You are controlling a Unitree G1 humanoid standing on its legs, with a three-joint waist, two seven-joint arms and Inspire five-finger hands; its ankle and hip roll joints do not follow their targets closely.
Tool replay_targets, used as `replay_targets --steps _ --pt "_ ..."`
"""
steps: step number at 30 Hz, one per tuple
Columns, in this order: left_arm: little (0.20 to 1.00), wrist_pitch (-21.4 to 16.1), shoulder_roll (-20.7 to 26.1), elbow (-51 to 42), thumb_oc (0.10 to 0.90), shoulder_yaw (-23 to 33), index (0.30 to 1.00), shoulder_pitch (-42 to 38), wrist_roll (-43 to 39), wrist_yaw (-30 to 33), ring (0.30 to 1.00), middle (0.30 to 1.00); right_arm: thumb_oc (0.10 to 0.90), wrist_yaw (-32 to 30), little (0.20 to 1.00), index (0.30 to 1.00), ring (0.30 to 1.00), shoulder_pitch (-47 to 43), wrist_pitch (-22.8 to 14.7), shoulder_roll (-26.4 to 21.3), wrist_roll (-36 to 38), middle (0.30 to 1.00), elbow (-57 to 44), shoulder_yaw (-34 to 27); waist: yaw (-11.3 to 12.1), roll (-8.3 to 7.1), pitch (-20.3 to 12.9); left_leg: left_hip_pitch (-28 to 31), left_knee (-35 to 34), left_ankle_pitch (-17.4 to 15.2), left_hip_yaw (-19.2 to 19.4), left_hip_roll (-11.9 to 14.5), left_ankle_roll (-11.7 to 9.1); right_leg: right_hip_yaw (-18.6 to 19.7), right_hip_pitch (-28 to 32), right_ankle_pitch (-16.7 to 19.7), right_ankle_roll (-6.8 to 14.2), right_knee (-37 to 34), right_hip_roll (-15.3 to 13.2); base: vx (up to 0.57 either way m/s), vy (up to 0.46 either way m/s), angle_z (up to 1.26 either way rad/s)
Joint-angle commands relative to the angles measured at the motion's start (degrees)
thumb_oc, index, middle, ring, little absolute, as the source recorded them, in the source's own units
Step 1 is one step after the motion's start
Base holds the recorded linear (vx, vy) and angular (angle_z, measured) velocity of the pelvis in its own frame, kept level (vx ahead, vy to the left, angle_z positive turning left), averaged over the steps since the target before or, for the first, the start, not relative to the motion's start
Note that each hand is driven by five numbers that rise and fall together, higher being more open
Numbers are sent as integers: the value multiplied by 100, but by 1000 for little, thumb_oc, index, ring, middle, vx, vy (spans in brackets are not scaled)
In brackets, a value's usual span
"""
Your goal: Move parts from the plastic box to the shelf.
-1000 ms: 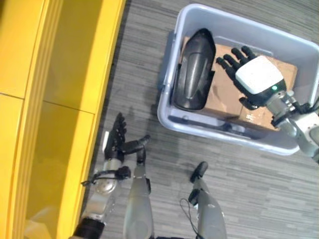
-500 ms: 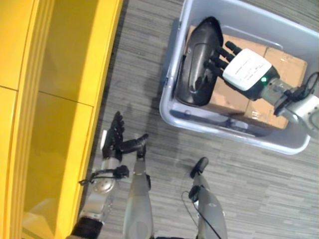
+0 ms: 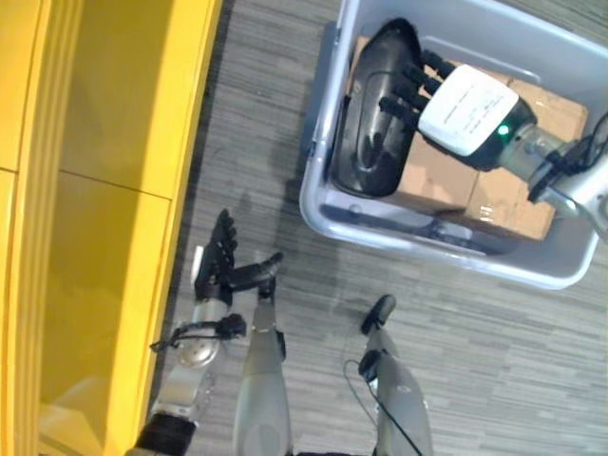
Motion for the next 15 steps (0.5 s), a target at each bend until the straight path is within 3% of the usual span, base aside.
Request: replay_targets --steps 1,15 --pt "1000 -555 224 -589 900 140 1000 111 58 64 1000 1000 900 -277 1000 1000 1000 -1062 201 -430 98 1000 88 287 120 -210 -114 248 -153 51 -19 271 -194 55 37 -91 457 730 -382 0 0 0" --pt "1000 -609 266 -597 900 125 1000 69 -6 132 1000 1000 900 -204 1000 1000 1000 -1595 212 -296 39 1000 430 919 130 -177 -114 -58 -109 36 -76 226 -173 64 -271 -132 452 809 -395 2 -1 0"
